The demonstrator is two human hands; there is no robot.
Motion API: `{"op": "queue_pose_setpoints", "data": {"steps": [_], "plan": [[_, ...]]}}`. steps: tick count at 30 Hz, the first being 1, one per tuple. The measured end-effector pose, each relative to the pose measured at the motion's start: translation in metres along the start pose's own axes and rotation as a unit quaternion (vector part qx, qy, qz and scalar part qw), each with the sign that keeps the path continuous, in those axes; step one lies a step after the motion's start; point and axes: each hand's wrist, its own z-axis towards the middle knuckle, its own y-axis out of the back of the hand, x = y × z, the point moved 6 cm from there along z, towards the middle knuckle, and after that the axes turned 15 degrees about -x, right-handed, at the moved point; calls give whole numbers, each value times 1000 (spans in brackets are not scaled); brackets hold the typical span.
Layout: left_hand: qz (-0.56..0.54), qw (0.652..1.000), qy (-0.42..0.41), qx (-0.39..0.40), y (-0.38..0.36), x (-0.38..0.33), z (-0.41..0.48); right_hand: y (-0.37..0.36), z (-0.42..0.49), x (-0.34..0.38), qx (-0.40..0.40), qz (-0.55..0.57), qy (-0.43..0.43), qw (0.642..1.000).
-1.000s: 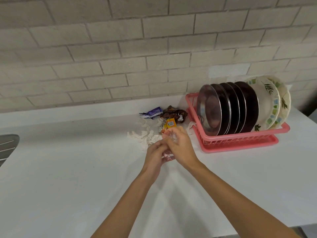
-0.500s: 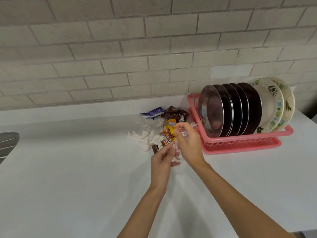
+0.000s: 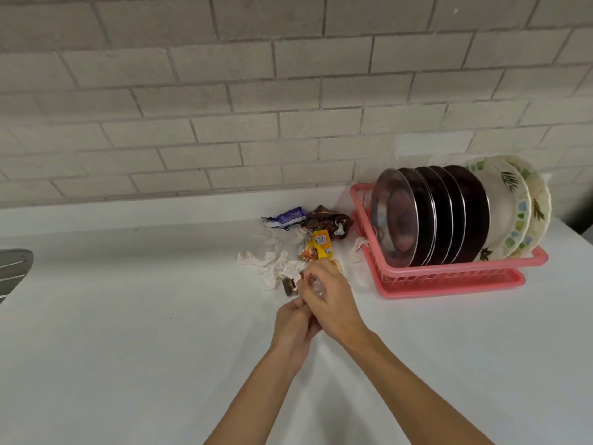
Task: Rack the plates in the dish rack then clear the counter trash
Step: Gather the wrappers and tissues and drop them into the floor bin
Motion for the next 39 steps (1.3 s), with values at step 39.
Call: {"op": "queue_pose_setpoints", "data": {"steps": [39], "plan": [[639,666,-383,-34,19,-47,115,39,-15,-116,102,-173,-304,931]]}}
